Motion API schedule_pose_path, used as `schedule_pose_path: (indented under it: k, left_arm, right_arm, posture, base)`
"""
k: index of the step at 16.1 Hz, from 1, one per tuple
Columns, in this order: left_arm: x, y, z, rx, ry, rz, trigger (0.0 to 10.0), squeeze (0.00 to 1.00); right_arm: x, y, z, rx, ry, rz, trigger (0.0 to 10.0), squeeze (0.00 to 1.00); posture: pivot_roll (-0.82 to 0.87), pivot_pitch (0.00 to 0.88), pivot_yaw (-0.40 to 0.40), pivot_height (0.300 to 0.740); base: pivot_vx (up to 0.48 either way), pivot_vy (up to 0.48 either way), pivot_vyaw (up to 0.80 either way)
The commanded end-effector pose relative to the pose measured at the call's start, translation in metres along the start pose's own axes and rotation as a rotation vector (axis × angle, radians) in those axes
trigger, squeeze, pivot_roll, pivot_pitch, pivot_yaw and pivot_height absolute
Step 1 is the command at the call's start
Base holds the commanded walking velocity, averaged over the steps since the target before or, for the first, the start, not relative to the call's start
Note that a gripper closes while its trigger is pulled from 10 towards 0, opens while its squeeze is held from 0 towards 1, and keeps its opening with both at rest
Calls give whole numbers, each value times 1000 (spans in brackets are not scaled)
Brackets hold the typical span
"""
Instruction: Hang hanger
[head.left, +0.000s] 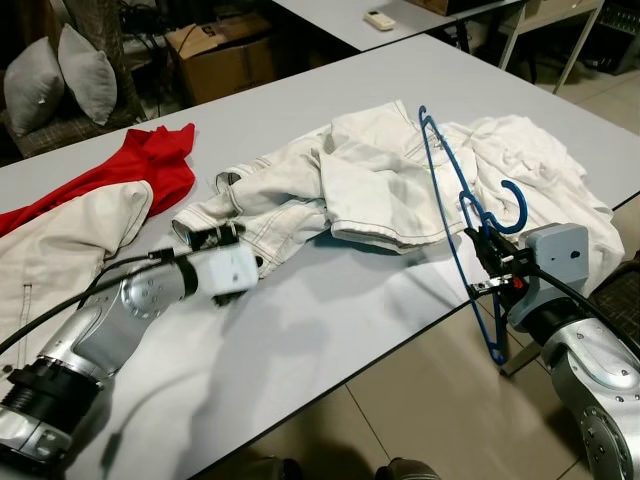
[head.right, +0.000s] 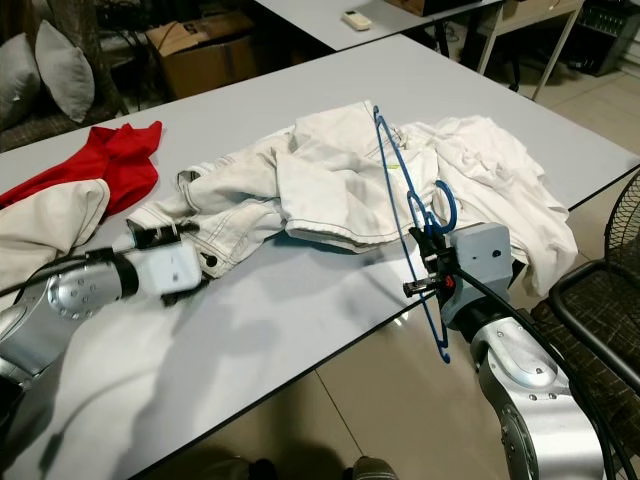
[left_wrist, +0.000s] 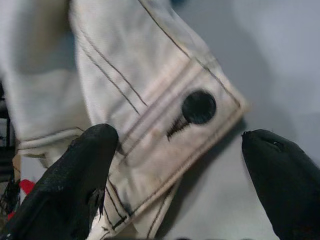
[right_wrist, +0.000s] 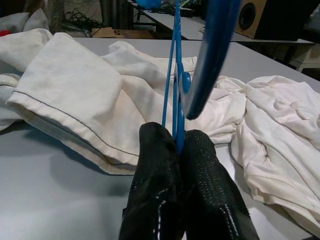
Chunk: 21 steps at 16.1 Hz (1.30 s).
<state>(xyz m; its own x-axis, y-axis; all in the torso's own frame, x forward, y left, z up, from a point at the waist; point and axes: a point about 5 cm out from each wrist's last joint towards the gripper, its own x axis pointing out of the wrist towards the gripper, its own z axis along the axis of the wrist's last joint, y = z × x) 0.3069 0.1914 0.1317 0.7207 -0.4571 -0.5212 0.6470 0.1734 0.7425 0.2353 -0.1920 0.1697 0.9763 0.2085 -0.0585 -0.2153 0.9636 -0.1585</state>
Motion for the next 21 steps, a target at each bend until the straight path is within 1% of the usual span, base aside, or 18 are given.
schedule_pose_path:
  k: [1,2,3,4,5,6,7,9,11,12,14,15,18,21]
  left_arm:
    - [-1,-2,-3,22,8,-30,10000,0]
    - [-1,-2,-4,31,9,-14,10000,0]
    - [0,3,-3,40,5,37,10000,0]
    - [1,5,-3,40,-1,62,10000,0]
    - [2,9,-1,35,-21,102,7843,0]
    - [4,13,4,5,-67,168,3451,0]
    - [4,14,7,-15,-105,208,196,0]
    - [4,16,12,-31,-156,273,0,0]
    - [1,21,17,-13,-222,368,0,0]
    - [-1,20,21,-7,-273,387,0,0]
    - [-2,14,26,3,-332,374,0,0]
    - [1,7,23,0,-329,359,0,0]
    - [8,-5,18,6,-296,281,0,0]
    - [10,-4,18,9,-300,270,0,0]
  right_arm:
    - [-1,0,2,-4,-16,-3,10000,0]
    - [-1,0,2,-4,-18,-4,10000,0]
    - [-1,-1,2,-4,-20,-5,10000,0]
    - [-1,-1,3,-5,-21,-6,10000,0]
    - [0,-1,3,-4,-25,-7,10000,0]
    - [0,-1,3,-4,-29,-10,10000,0]
    - [1,-1,4,-4,-34,-14,10000,0]
    - [1,-1,4,-1,-40,-20,10000,0]
    - [1,-1,5,2,-46,-23,10000,0]
    - [1,-1,5,2,-47,-24,10000,0]
    - [2,-2,4,3,-49,-28,10000,0]
    - [2,-2,4,4,-51,-29,10000,0]
    - [2,-1,4,-1,-52,-24,10000,0]
    - [2,-1,4,-4,-52,-23,10000,0]
  posture:
    - [-189,109,73,740]
    - [-190,109,72,740]
    - [-192,110,71,740]
    - [-191,109,71,740]
    - [-192,108,71,740]
    - [-191,107,72,740]
    - [-190,106,72,740]
    - [-191,105,72,740]
    - [-190,104,71,740]
    - [-189,104,70,740]
    - [-190,104,70,740]
    - [-190,104,69,740]
    - [-193,104,69,740]
    - [-192,103,68,740]
  base:
    - [0,0,0]
    - [0,0,0]
    - [0,0,0]
    - [0,0,0]
    - [0,0,0]
    - [0,0,0]
    - [0,0,0]
    - [0,0,0]
    - [0,0,0]
    - [0,0,0]
    - [0,0,0]
    - [0,0,0]
    - [0,0,0]
    - [0,0,0]
